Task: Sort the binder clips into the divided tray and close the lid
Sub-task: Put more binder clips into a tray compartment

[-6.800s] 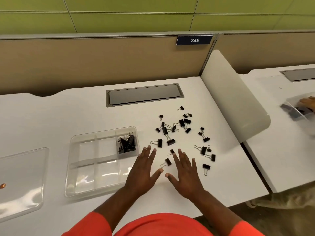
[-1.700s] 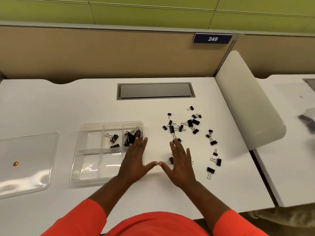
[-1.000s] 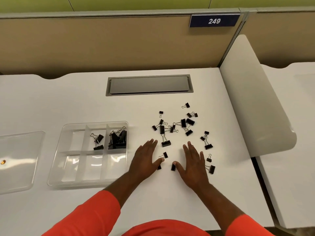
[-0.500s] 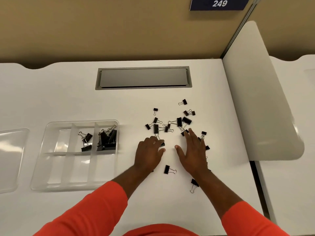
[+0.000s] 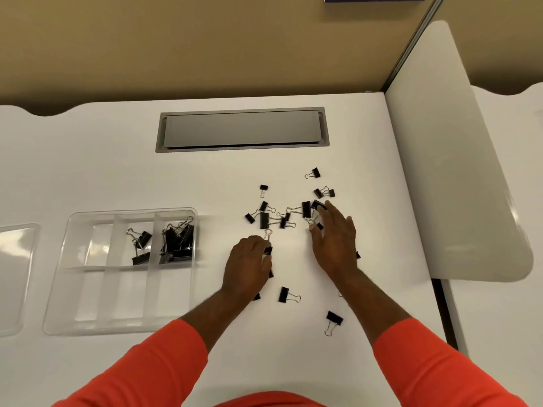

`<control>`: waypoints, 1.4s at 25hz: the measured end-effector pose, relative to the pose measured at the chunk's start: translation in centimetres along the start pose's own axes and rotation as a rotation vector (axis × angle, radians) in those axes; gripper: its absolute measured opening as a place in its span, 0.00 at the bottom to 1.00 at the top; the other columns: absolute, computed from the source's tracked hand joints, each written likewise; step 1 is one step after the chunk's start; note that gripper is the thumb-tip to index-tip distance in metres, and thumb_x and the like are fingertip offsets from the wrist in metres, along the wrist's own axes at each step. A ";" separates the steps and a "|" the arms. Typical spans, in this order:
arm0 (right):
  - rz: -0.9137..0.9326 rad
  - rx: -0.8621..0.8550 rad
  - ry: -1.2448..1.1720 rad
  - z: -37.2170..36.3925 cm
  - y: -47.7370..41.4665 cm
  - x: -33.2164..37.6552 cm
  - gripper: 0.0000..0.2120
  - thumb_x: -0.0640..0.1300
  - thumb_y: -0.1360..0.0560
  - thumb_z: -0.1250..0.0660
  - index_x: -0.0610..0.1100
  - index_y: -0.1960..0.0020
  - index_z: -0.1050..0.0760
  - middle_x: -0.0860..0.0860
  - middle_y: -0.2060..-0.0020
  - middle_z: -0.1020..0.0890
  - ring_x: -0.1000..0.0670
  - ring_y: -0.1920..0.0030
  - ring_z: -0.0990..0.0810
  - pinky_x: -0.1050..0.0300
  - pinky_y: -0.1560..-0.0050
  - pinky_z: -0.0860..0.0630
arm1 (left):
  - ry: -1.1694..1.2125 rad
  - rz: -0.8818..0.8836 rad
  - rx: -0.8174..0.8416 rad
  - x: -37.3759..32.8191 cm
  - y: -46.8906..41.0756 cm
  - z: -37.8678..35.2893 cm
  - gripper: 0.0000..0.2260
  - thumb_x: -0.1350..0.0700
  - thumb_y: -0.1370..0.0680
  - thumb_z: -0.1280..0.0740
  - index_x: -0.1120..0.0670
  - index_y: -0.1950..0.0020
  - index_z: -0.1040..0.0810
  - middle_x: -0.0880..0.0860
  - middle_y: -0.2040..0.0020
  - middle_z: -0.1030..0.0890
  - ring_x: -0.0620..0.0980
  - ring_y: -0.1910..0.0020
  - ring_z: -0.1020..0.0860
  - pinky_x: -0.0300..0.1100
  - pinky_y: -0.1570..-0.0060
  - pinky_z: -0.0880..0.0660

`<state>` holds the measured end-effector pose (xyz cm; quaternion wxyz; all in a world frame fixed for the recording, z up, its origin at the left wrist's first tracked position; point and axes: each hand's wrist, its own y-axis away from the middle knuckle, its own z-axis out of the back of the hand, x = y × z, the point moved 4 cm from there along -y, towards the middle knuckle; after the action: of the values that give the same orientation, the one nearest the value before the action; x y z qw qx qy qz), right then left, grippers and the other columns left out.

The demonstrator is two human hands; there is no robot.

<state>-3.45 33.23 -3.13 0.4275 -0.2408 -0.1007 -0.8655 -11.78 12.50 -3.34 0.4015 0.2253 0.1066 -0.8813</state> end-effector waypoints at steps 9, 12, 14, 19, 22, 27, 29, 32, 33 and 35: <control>0.072 0.046 0.107 -0.1 -2.7 -0.6 0.29 0.33 0.33 0.35 0.46 0.33 0.22 0.51 0.31 0.24 0.44 0.37 0.23 0.47 0.39 0.32 | 0.036 0.090 -0.039 -0.3 -0.7 0.1 0.14 0.45 0.28 0.26 0.51 0.50 0.22 0.46 0.52 0.24 0.47 0.52 0.27 0.44 0.49 0.31; 0.061 0.042 0.134 -0.1 -2.2 -1.2 0.25 0.36 0.31 0.37 0.44 0.35 0.22 0.49 0.29 0.25 0.42 0.42 0.22 0.47 0.44 0.30 | 0.044 0.087 -0.037 -0.6 -0.9 0.0 0.08 0.54 0.27 0.28 0.53 0.50 0.21 0.49 0.51 0.23 0.52 0.52 0.26 0.49 0.49 0.27; 0.025 0.039 0.124 -0.1 -2.0 -1.7 0.22 0.35 0.28 0.34 0.42 0.34 0.23 0.46 0.28 0.26 0.41 0.43 0.22 0.46 0.44 0.29 | 0.067 0.091 -0.035 -0.4 -0.7 0.0 0.10 0.56 0.27 0.28 0.54 0.46 0.21 0.50 0.48 0.23 0.52 0.48 0.25 0.50 0.46 0.26; -0.028 0.040 0.045 0.3 -1.5 -2.6 0.18 0.39 0.24 0.31 0.44 0.34 0.22 0.48 0.33 0.22 0.43 0.37 0.24 0.49 0.37 0.34 | 0.090 0.149 -0.035 0.9 0.4 0.5 0.21 0.50 0.28 0.25 0.52 0.36 0.23 0.49 0.42 0.21 0.49 0.41 0.26 0.42 0.39 0.34; -0.053 -0.016 -0.123 0.9 -0.5 -2.6 0.16 0.40 0.24 0.28 0.42 0.37 0.21 0.47 0.36 0.21 0.44 0.35 0.24 0.52 0.31 0.31 | 0.147 0.219 0.015 1.0 0.6 0.8 0.22 0.50 0.26 0.26 0.51 0.34 0.24 0.48 0.41 0.20 0.49 0.39 0.26 0.39 0.39 0.34; -0.122 -0.032 -0.268 2.3 1.9 -1.0 0.14 0.43 0.23 0.29 0.47 0.37 0.20 0.53 0.34 0.24 0.52 0.34 0.25 0.55 0.35 0.28 | 0.275 0.272 -0.010 0.9 1.8 2.1 0.18 0.53 0.25 0.27 0.50 0.35 0.22 0.43 0.37 0.21 0.43 0.39 0.23 0.31 0.41 0.34; -0.135 -0.041 -0.296 2.5 3.0 -0.6 0.15 0.43 0.23 0.29 0.46 0.37 0.20 0.53 0.33 0.23 0.54 0.34 0.25 0.58 0.34 0.30 | 0.310 0.291 -0.021 0.9 2.4 2.4 0.18 0.52 0.26 0.26 0.50 0.37 0.22 0.41 0.38 0.20 0.40 0.40 0.23 0.29 0.41 0.33; -0.124 -0.066 -0.320 2.7 4.9 0.2 0.15 0.44 0.23 0.27 0.45 0.37 0.20 0.53 0.34 0.22 0.55 0.34 0.25 0.59 0.32 0.31 | 0.336 0.305 -0.031 0.5 3.7 3.1 0.17 0.50 0.26 0.25 0.49 0.38 0.20 0.37 0.40 0.22 0.36 0.42 0.24 0.24 0.43 0.34; -0.117 -0.077 -0.328 2.8 5.5 0.6 0.15 0.44 0.24 0.27 0.45 0.37 0.20 0.53 0.35 0.22 0.55 0.34 0.25 0.61 0.33 0.31 | 0.338 0.290 -0.037 0.4 4.1 3.3 0.17 0.49 0.26 0.25 0.48 0.39 0.20 0.36 0.40 0.23 0.36 0.41 0.24 0.23 0.43 0.35; -0.098 -0.099 -0.336 2.9 6.8 1.5 0.15 0.44 0.24 0.26 0.45 0.38 0.19 0.53 0.37 0.21 0.55 0.35 0.25 0.61 0.33 0.30 | 0.354 0.264 -0.053 0.3 5.0 3.9 0.15 0.50 0.26 0.25 0.48 0.40 0.19 0.36 0.39 0.23 0.36 0.42 0.23 0.28 0.42 0.30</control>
<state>2.11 29.08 -0.08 0.3498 -0.3973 -0.1397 -0.8368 -9.43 7.62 -0.05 0.4943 0.3781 0.1682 -0.7645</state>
